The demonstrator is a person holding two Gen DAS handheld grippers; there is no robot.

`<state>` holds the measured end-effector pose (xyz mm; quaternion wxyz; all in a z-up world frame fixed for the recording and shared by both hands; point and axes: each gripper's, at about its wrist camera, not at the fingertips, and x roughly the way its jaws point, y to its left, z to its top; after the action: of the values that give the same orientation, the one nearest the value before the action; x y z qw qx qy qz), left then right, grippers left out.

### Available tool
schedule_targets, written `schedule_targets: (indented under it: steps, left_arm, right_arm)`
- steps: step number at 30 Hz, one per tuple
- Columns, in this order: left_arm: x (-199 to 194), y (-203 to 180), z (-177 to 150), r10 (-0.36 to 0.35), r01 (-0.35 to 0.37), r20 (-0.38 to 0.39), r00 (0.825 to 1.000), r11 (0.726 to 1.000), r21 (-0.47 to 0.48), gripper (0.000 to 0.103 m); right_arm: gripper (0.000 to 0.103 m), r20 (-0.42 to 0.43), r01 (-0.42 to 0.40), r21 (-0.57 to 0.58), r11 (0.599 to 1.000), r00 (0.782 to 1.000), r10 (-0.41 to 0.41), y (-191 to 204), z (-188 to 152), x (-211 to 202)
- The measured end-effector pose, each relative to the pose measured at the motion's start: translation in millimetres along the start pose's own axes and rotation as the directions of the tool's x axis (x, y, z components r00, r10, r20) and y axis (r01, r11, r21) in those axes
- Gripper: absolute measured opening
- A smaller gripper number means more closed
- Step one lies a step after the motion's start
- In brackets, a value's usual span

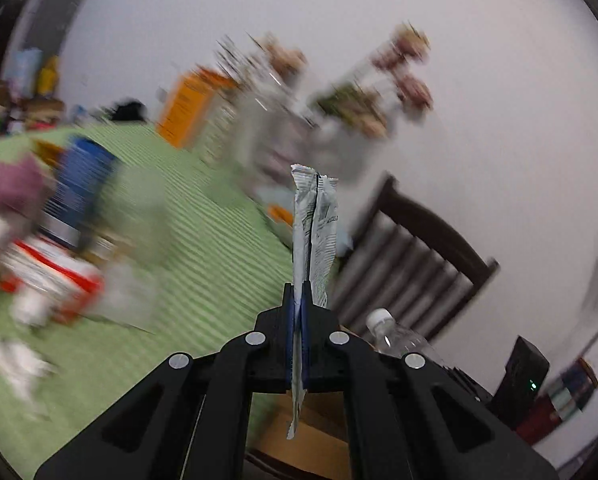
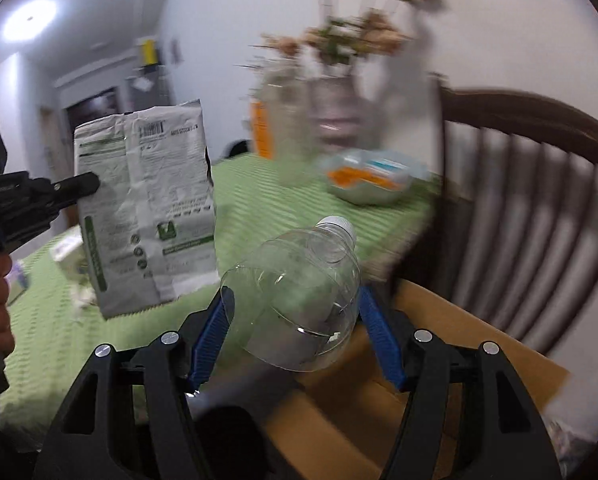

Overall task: Collect trash
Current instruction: 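Carry the bottle and leaflet to the cardboard box and open both tools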

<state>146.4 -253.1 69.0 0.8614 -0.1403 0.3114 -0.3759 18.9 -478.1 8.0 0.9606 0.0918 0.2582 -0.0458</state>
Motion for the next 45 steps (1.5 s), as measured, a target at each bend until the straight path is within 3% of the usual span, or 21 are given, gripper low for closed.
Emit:
schedule_targets:
  steps: [7, 9, 12, 14, 16, 19, 24, 27, 30, 32, 34, 38, 45]
  left_arm:
    - [87, -57, -49, -0.119, 0.117, -0.122, 0.985, 0.993, -0.026, 0.0]
    - [105, -70, -62, -0.122, 0.121, -0.131, 0.984, 0.993, -0.013, 0.0]
    - [145, -86, -95, -0.07, 0.074, -0.185, 0.98, 0.997, 0.013, 0.0]
    - [169, -90, -120, -0.033, 0.038, -0.248, 0.968, 0.999, 0.014, 0.0]
    - [191, -88, -146, -0.025, 0.016, -0.332, 0.943, 0.999, -0.029, 0.0]
    - [214, -76, -177, -0.016, -0.03, -0.4, 0.916, 0.994, -0.109, 0.0]
    - [235, -50, -198, 0.031, -0.147, -0.451, 0.892, 0.963, -0.225, 0.002]
    - [236, -42, -206, 0.061, -0.2, -0.452, 0.89, 0.943, -0.266, 0.003]
    - [240, -37, -213, 0.082, -0.239, -0.503, 0.86, 0.937, -0.255, 0.019]
    - [241, -34, -214, 0.047, -0.229, -0.527, 0.848, 0.931, -0.284, 0.034]
    - [236, -33, -213, 0.057, -0.23, -0.538, 0.841, 0.938, -0.259, 0.044]
    - [230, -40, -207, 0.095, -0.229, -0.51, 0.855, 0.951, -0.206, 0.062]
    - [217, -36, -190, 0.091, -0.212, -0.494, 0.865, 0.958, -0.194, 0.064]
  right_arm:
    - [0.063, -0.072, 0.137, 0.091, 0.986, 0.989, -0.131, -79, -39, -21]
    - [0.063, -0.116, 0.155, 0.108, 0.982, 0.983, -0.142, -98, -53, -20]
    - [0.065, -0.202, 0.179, 0.143, 0.973, 0.968, -0.149, -120, -76, -6]
    - [0.065, -0.287, 0.22, 0.164, 0.962, 0.943, -0.167, -134, -99, 7]
    - [0.065, -0.328, 0.222, 0.19, 0.956, 0.932, -0.152, -144, -114, 14]
    - [0.065, -0.405, 0.242, 0.217, 0.946, 0.904, -0.138, -158, -138, 28]
    - [0.065, -0.451, 0.252, 0.231, 0.94, 0.884, -0.126, -168, -156, 35]
    - [0.066, -0.463, 0.263, 0.236, 0.936, 0.877, -0.13, -173, -158, 40]
    - [0.066, -0.473, 0.269, 0.24, 0.933, 0.871, -0.13, -177, -159, 46]
    - [0.068, -0.476, 0.27, 0.242, 0.932, 0.87, -0.129, -177, -158, 50]
    - [0.068, -0.479, 0.272, 0.247, 0.93, 0.868, -0.127, -179, -157, 57]
    - [0.068, -0.48, 0.261, 0.252, 0.932, 0.87, -0.114, -178, -159, 53]
    - [0.068, -0.474, 0.255, 0.225, 0.94, 0.872, -0.123, -168, -148, 52]
